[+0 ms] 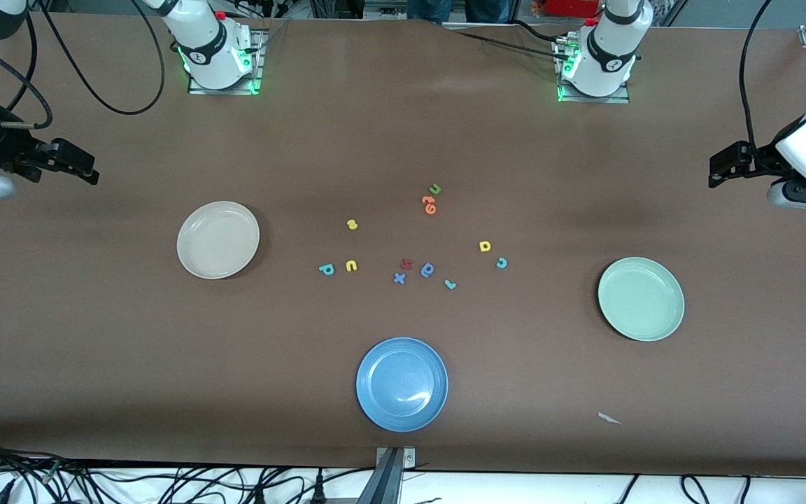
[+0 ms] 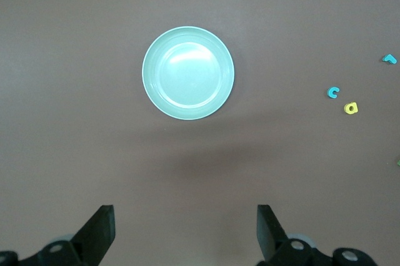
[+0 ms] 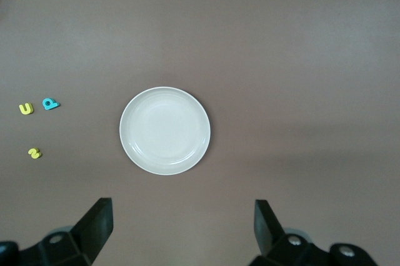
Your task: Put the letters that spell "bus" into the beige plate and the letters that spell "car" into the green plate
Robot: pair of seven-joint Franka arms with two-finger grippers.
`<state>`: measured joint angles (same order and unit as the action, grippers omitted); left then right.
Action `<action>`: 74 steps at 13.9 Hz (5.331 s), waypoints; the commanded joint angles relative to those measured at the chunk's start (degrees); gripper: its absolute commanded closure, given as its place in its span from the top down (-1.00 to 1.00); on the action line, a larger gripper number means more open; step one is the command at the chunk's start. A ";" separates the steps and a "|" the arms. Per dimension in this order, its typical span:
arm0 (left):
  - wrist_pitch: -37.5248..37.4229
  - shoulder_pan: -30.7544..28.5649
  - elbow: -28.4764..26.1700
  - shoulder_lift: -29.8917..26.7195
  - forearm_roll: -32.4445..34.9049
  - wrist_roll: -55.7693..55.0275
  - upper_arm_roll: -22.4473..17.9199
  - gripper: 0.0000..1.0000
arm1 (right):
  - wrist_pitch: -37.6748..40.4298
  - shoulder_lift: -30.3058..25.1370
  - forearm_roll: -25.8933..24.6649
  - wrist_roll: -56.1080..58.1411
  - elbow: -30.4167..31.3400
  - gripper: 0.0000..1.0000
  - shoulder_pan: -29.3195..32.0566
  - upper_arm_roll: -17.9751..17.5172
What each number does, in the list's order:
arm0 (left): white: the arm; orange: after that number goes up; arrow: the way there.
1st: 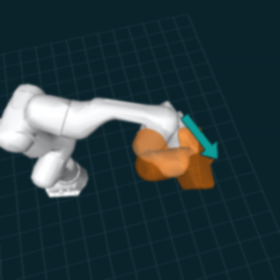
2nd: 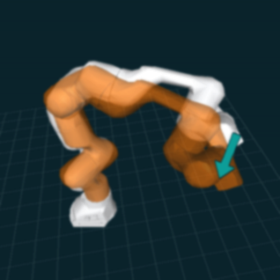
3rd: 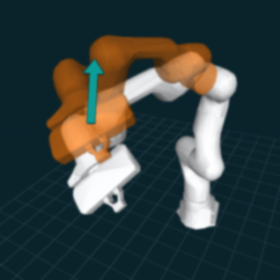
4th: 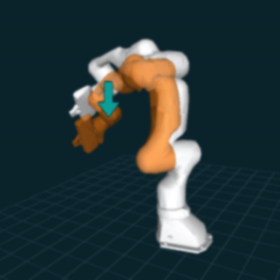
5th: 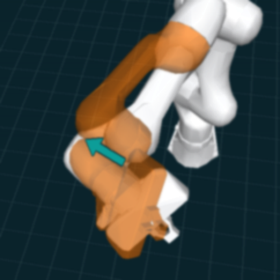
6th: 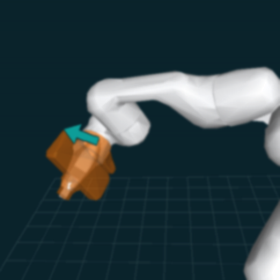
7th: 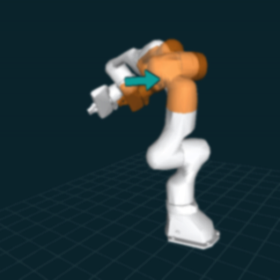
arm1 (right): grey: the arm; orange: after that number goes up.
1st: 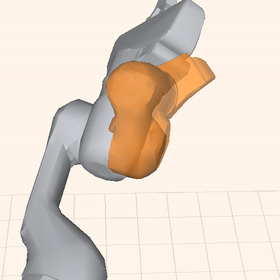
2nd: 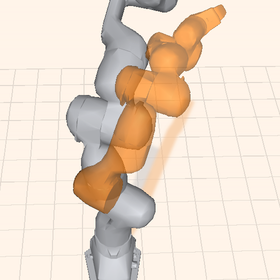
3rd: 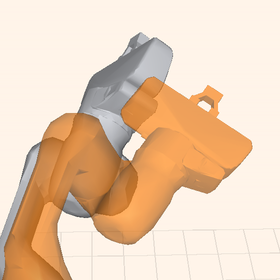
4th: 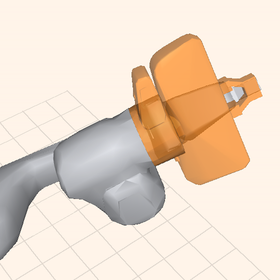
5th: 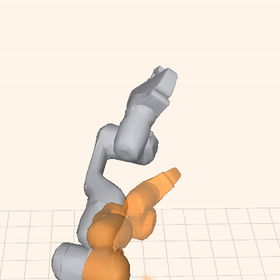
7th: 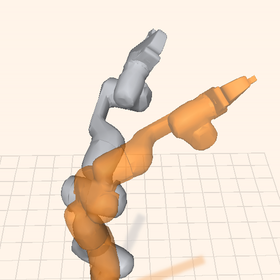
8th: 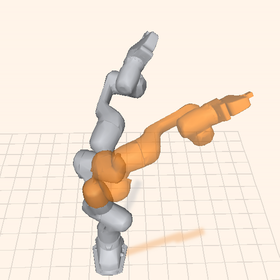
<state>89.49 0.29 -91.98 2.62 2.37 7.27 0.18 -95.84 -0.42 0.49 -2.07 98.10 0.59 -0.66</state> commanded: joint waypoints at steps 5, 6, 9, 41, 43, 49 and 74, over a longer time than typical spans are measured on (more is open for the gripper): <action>-0.89 -0.11 1.28 0.37 -0.26 1.26 0.00 1.00 | 0.92 1.03 0.65 0.40 -1.68 1.00 0.55 -0.48; -0.89 -0.11 1.28 0.37 -0.26 1.26 0.00 1.00 | 1.01 1.81 0.30 0.14 -1.68 1.00 0.55 -0.39; -0.89 -0.11 1.28 0.37 -0.26 1.26 -0.09 1.00 | 1.01 1.91 0.13 0.39 -1.68 1.00 0.47 -0.48; -0.89 -0.02 1.28 0.37 -0.18 1.26 -0.09 1.00 | 1.01 1.91 -0.23 0.57 -1.33 1.00 0.20 -0.57; -0.89 -0.02 1.28 0.37 -0.18 1.26 -0.09 1.00 | 1.01 1.91 -0.23 0.57 -1.33 1.00 0.11 -0.57; -0.89 -0.02 1.28 0.37 -0.18 1.26 -0.09 1.00 | 1.01 2.00 -1.45 0.05 -0.89 1.00 -1.12 -0.66; 6.20 1.38 -0.13 9.50 -5.54 -10.32 6.04 1.00 | -8.63 13.41 -1.02 -13.27 0.16 0.98 -13.22 -1.01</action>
<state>93.11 1.19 -92.45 9.53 -2.45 1.23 3.67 -100.99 9.73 -0.20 -9.02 98.26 -8.75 -1.83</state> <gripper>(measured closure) 0.000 0.009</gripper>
